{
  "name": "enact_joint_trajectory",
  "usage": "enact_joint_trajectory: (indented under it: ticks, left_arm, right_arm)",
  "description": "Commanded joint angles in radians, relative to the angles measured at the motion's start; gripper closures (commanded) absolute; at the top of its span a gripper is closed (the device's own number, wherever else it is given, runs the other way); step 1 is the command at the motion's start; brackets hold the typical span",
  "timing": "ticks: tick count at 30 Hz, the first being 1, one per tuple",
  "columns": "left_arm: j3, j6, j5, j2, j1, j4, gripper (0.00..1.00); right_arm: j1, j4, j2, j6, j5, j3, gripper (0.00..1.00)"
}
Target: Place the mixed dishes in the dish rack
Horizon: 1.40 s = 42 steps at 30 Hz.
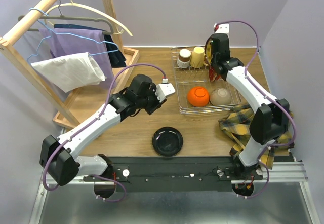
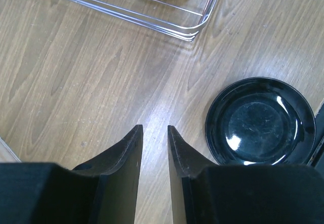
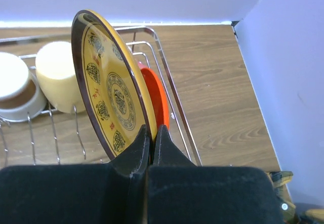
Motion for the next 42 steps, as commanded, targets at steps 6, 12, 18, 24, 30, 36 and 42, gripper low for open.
enact_joint_trajectory:
  ticks: [6,12,18,24,30,36,42]
  left_arm:
    - [-0.018,-0.002,-0.007,-0.007,0.046,0.043,0.65]
    - [-0.029,-0.016,0.002,-0.009,0.063,0.057,0.65]
    - [-0.038,-0.028,0.008,-0.007,0.072,0.074,0.65]
    - [-0.056,-0.041,0.018,-0.018,0.080,0.089,0.65]
    - [-0.075,-0.059,0.028,-0.030,0.084,0.098,0.65]
    - [-0.090,-0.076,0.036,-0.041,0.090,0.114,0.65]
    - [-0.111,-0.102,0.041,-0.045,0.092,0.128,0.54]
  right_arm:
    - [-0.004,0.016,0.055,-0.129,0.018,0.024,1.00]
    - [-0.004,-0.024,0.092,-0.142,0.040,0.034,1.00]
    - [-0.003,-0.070,0.101,-0.071,0.066,0.022,0.99]
    - [-0.004,-0.075,0.101,0.001,0.121,-0.020,1.00]
    - [-0.004,-0.128,0.104,0.093,0.110,-0.023,0.99]
    - [-0.004,-0.168,0.113,0.140,0.030,-0.051,0.99]
    - [-0.001,-0.196,0.070,0.153,-0.043,-0.063,0.54]
